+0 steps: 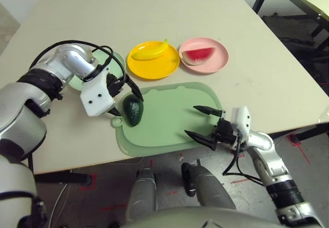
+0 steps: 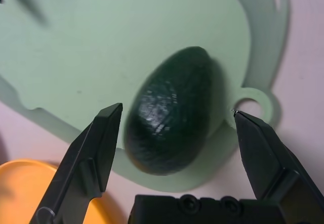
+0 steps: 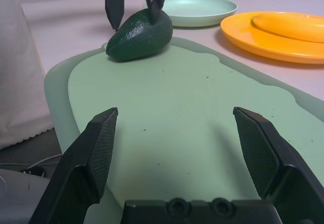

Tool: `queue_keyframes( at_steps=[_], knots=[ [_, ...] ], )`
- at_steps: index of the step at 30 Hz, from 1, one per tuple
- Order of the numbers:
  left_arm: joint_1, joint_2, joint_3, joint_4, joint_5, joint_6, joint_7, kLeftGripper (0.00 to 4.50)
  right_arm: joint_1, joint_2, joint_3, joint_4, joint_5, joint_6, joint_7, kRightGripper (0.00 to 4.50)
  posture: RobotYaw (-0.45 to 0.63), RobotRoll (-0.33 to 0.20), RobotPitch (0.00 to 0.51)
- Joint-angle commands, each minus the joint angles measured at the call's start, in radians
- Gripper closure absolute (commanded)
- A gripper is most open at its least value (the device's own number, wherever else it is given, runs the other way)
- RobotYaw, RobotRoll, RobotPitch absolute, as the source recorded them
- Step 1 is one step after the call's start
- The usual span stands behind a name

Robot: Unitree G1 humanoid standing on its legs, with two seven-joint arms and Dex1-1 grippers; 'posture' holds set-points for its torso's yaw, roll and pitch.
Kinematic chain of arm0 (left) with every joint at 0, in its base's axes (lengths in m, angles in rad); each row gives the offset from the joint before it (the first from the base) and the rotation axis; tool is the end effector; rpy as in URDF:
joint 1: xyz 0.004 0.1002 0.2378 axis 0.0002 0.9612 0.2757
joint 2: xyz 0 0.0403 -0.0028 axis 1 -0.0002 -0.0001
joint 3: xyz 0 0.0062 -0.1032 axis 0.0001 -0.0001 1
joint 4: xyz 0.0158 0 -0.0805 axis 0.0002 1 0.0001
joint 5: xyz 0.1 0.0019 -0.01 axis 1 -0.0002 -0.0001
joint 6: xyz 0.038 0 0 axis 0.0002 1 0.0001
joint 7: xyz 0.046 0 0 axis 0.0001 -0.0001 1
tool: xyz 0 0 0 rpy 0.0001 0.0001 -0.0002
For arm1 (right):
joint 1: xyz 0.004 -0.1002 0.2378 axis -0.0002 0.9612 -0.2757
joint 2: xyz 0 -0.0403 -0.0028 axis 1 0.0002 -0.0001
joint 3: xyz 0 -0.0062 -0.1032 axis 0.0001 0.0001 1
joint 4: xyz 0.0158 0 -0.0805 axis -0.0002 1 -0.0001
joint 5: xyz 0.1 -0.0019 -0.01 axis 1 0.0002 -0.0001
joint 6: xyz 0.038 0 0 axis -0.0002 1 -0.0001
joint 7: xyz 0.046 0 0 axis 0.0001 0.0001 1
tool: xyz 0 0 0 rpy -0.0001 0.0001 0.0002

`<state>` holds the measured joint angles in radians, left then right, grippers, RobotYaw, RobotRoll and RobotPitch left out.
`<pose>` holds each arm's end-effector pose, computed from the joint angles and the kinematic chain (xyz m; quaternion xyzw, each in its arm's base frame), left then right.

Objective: Place the fruits into color-matched plates.

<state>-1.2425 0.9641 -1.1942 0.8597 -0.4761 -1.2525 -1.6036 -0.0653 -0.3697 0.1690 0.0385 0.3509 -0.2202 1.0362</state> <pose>0.3133 0.2312 0.2436 0.6235 -0.0271 -0.7302 0.2781 0.2137 -0.1855 0.0615 -0.0503 -0.0786 0.5625 0.8215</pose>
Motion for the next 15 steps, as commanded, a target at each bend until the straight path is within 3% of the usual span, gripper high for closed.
queue_keyframes(
  at_steps=[1,15],
  knots=[
    [0.001,-0.008,-0.019,0.007,0.002,-0.011,-0.011,0.00,0.011,-0.011,0.006,-0.007,-0.017,-0.008,0.006,0.04,-0.18,0.000,0.151],
    [0.024,-0.057,0.012,0.062,0.020,-0.014,-0.011,0.00,0.050,-0.006,0.017,-0.049,-0.016,-0.006,0.000,0.04,-0.19,0.000,0.154]
  ],
)
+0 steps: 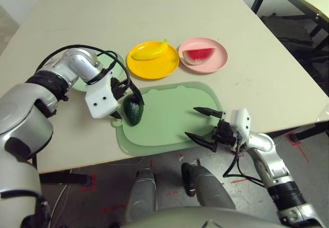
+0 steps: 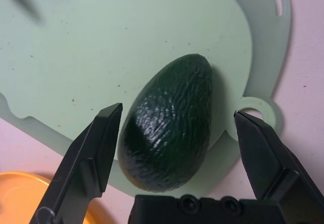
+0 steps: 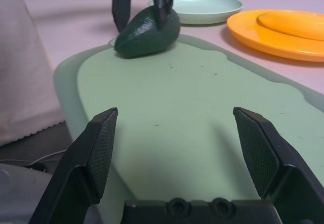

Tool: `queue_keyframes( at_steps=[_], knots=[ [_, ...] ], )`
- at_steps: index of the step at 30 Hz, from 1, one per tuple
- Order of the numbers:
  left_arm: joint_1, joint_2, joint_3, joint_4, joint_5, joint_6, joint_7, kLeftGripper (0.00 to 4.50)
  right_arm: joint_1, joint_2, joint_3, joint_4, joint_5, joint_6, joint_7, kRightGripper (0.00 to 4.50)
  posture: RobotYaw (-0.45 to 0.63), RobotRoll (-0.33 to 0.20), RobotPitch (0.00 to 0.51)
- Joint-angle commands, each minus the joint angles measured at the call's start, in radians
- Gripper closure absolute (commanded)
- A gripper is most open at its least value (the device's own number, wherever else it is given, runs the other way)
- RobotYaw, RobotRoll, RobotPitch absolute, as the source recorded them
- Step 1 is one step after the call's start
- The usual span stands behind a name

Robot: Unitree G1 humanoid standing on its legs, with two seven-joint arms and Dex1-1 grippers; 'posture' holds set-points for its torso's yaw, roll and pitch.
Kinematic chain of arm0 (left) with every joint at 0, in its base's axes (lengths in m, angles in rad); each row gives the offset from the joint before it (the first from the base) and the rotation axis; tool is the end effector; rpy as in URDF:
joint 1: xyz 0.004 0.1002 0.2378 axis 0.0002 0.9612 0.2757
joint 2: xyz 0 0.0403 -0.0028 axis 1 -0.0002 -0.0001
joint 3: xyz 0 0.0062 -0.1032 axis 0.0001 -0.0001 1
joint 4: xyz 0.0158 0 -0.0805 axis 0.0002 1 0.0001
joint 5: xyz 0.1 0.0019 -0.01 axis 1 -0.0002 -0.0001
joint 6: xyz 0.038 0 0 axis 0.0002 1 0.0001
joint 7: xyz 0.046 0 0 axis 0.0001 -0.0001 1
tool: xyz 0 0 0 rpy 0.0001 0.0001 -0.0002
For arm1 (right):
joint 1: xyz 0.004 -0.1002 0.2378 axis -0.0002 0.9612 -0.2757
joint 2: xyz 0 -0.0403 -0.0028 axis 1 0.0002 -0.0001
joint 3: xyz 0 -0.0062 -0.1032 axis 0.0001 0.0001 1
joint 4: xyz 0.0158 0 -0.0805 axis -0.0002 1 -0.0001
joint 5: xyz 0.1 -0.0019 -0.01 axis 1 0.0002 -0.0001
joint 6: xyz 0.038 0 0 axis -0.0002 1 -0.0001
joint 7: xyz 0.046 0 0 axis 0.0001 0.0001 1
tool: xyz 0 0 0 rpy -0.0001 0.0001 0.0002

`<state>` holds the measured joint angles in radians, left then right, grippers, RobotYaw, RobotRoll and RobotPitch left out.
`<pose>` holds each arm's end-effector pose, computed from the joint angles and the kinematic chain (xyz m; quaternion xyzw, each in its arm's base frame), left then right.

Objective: Place the fruits into color-matched plates.

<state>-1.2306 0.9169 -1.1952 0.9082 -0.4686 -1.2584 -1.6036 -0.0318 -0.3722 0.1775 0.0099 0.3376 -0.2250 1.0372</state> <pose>0.3175 0.2265 0.2344 0.6147 -0.0242 -0.7368 0.2803 0.2067 -0.1843 0.0594 -0.0536 -0.0750 0.5674 0.8183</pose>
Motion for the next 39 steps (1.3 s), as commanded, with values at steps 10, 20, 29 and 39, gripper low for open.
queue_keyframes(
  at_steps=[10,20,29,39],
  knots=[
    [0.010,-0.033,0.020,0.049,0.026,-0.007,-0.011,0.00,0.037,0.006,0.019,-0.042,-0.003,-0.001,-0.003,0.04,-0.21,0.000,0.153],
    [-0.002,-0.036,-0.002,0.049,0.034,0.029,-0.011,0.39,0.021,-0.013,0.010,-0.027,-0.004,-0.005,0.015,0.00,-0.21,0.000,0.156],
    [-0.010,-0.016,-0.056,0.022,0.022,0.055,-0.011,1.52,0.002,-0.012,0.006,-0.018,-0.006,-0.005,0.008,0.00,-0.22,0.000,0.157],
    [-0.074,0.030,-0.035,0.038,-0.018,0.172,-0.011,1.58,0.018,-0.012,0.004,-0.095,0.034,0.042,-0.003,0.00,-0.20,0.000,0.165]
  ],
)
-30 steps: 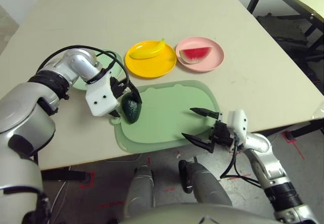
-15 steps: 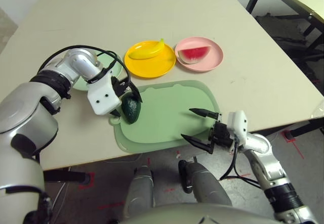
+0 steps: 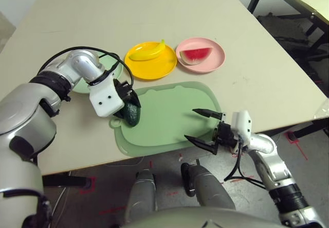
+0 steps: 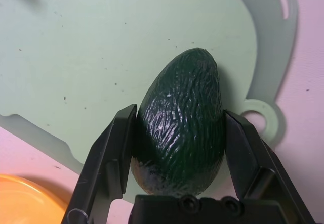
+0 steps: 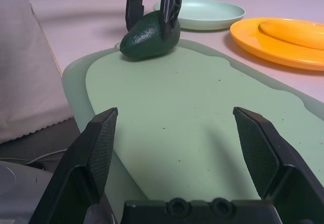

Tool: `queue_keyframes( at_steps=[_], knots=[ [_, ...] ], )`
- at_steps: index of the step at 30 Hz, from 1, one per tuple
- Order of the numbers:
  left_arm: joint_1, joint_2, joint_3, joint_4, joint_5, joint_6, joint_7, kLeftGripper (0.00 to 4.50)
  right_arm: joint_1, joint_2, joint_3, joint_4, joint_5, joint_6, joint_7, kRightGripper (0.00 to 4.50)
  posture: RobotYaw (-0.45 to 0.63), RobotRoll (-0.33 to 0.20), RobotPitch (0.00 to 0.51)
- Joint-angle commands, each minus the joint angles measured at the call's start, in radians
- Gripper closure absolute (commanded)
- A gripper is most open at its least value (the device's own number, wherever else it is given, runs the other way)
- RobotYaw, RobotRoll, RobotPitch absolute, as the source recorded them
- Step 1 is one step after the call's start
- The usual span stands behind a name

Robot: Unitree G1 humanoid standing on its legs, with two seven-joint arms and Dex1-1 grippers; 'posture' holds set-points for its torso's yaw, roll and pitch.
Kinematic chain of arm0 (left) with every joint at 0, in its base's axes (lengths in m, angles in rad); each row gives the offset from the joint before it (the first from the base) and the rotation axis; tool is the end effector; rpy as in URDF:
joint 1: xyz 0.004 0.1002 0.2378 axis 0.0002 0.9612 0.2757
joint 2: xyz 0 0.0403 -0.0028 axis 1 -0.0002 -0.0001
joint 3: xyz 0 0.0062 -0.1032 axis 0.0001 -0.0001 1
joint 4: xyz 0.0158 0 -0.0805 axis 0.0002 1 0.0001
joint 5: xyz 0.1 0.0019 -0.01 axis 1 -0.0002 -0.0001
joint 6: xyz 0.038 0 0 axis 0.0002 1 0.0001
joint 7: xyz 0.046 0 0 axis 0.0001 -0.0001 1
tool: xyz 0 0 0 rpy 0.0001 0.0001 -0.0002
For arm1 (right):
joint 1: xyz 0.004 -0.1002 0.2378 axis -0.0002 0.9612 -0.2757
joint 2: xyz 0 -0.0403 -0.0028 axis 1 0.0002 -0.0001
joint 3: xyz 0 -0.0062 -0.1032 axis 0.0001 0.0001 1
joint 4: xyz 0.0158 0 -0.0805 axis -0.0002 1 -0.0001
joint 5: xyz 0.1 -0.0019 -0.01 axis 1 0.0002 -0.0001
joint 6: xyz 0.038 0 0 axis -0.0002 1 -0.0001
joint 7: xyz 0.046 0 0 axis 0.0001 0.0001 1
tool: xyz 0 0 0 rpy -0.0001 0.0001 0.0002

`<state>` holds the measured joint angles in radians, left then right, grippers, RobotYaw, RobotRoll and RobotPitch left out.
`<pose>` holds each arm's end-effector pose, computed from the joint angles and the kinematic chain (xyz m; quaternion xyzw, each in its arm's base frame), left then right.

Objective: Place the fruits into color-matched plates.

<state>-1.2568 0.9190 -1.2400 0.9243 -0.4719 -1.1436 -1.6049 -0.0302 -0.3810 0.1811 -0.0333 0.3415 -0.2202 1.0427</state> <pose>0.3234 0.2286 0.2354 0.6002 0.0328 -0.7377 0.3073 0.2061 -0.1824 0.0663 -0.0614 -0.0886 0.5761 0.8103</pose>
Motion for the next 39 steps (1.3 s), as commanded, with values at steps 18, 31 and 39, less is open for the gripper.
queue_keyframes(
  at_steps=[18,31,39],
  knots=[
    [-0.122,0.088,0.331,0.369,0.406,0.206,0.179,1.63,0.058,0.008,-0.008,-0.199,0.093,0.165,-0.072,0.00,-0.14,0.000,0.173],
    [-0.011,0.073,0.507,0.430,0.844,0.497,0.768,1.63,0.191,-0.029,-0.068,-0.471,0.110,0.323,-0.281,0.00,-0.14,0.000,0.172],
    [0.041,0.038,0.599,0.432,0.936,0.550,0.855,1.63,0.189,-0.010,-0.064,-0.477,0.095,0.320,-0.333,0.00,-0.16,0.000,0.169]
  ],
)
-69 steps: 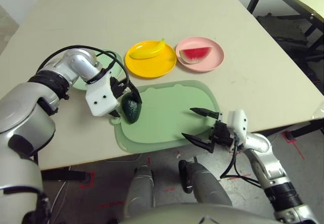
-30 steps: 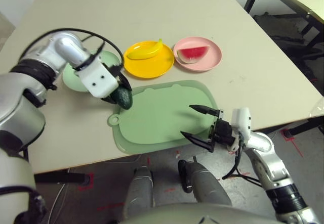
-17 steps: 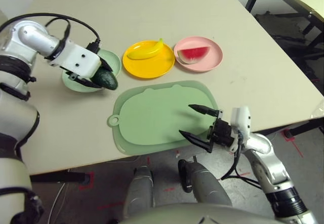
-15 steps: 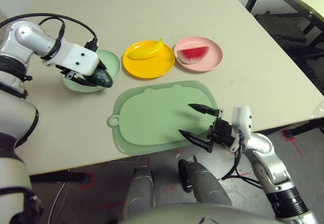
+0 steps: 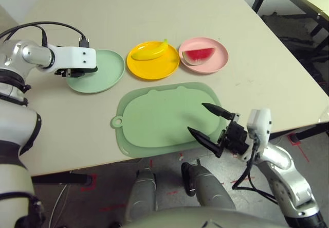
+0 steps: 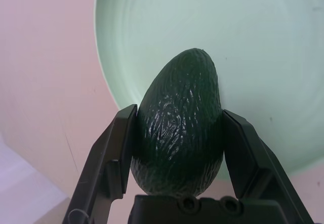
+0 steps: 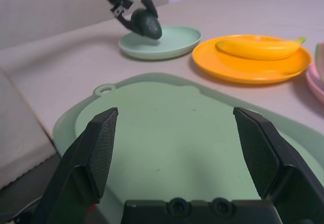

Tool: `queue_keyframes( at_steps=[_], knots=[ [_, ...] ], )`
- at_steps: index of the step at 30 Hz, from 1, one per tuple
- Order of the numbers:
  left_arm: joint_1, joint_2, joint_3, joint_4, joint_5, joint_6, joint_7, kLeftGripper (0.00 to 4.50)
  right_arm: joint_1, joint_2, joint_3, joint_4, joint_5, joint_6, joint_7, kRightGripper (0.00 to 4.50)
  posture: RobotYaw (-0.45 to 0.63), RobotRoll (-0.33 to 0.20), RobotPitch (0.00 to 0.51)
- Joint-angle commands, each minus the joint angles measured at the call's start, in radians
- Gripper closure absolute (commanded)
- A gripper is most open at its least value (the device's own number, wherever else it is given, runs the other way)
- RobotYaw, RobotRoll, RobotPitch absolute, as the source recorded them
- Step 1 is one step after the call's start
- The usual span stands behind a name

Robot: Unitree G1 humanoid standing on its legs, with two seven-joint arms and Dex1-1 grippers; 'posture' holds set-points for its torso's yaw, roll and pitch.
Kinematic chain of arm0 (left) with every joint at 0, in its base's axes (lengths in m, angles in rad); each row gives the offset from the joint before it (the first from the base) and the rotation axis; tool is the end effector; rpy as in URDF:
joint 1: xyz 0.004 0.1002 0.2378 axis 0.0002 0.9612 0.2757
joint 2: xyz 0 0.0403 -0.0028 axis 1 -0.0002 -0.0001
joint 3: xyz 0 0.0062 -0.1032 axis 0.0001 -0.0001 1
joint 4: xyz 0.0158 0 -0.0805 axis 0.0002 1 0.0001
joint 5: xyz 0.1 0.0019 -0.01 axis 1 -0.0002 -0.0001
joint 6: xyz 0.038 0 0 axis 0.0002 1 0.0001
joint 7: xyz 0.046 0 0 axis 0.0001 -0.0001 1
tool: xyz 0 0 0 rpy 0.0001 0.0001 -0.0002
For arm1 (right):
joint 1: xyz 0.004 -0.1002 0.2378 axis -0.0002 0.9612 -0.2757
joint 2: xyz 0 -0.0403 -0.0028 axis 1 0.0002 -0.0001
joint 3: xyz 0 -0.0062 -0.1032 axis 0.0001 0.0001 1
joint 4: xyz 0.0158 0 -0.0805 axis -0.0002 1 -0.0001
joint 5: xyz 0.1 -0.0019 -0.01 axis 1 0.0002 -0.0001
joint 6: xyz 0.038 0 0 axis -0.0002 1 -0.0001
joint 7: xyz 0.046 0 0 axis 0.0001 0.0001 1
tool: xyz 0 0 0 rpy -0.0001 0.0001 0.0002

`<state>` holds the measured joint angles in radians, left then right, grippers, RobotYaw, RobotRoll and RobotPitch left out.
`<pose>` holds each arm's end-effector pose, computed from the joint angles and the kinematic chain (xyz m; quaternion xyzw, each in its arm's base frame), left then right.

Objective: Place the fruits into color-matched plates.

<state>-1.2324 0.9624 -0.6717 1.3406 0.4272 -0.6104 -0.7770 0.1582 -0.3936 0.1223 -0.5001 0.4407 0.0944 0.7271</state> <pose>0.3168 0.3331 0.2440 0.6627 0.2251 -0.2762 0.6587 0.1648 -0.1744 0.1031 0.0072 -0.0905 0.4743 0.8757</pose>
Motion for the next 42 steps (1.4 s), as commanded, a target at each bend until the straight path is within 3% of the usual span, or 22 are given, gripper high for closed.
queue_keyframes(
  at_steps=[1,5,16,19,24,27,31,35,42],
  knots=[
    [0.020,-0.007,0.037,0.016,0.047,0.020,0.034,1.28,0.002,0.004,-0.005,-0.011,-0.001,0.007,-0.020,0.00,-0.16,0.000,0.169],
    [0.025,-0.011,0.066,0.016,0.076,0.023,0.042,0.02,0.006,0.000,-0.003,-0.005,0.000,0.002,-0.022,0.00,-0.16,0.000,0.170],
    [0.027,-0.009,0.223,0.002,0.026,0.002,-0.055,0.02,-0.058,-0.002,0.005,0.078,-0.020,-0.008,0.006,0.00,-0.15,0.000,0.176],
    [0.042,-0.015,0.334,-0.005,-0.073,0.025,-0.135,0.02,-0.205,0.015,0.005,0.213,-0.110,-0.008,-0.050,0.00,-0.14,0.000,0.179],
    [0.104,-0.051,0.575,-0.033,-0.307,0.147,-0.264,0.02,-0.572,0.071,-0.024,0.557,-0.188,-0.043,-0.110,0.00,-0.09,0.000,0.180],
    [0.157,-0.060,0.682,-0.085,-0.409,0.208,-0.298,0.02,-0.693,0.055,-0.055,0.738,-0.218,-0.080,-0.114,0.00,-0.04,0.000,0.179],
    [0.303,-0.064,0.822,-0.215,-0.554,0.314,-0.305,0.02,-0.805,0.009,-0.135,0.962,-0.229,-0.125,-0.143,0.00,0.00,0.000,0.180],
    [0.550,-0.094,1.004,-0.478,-0.728,0.499,-0.200,0.02,-0.856,-0.032,-0.239,1.150,-0.202,-0.163,-0.174,0.00,0.01,0.000,0.182],
    [0.923,-0.309,1.311,-0.992,-0.987,0.753,0.161,0.02,-0.830,-0.043,-0.337,1.376,-0.216,-0.368,-0.222,0.00,0.04,0.000,0.193]
  ],
)
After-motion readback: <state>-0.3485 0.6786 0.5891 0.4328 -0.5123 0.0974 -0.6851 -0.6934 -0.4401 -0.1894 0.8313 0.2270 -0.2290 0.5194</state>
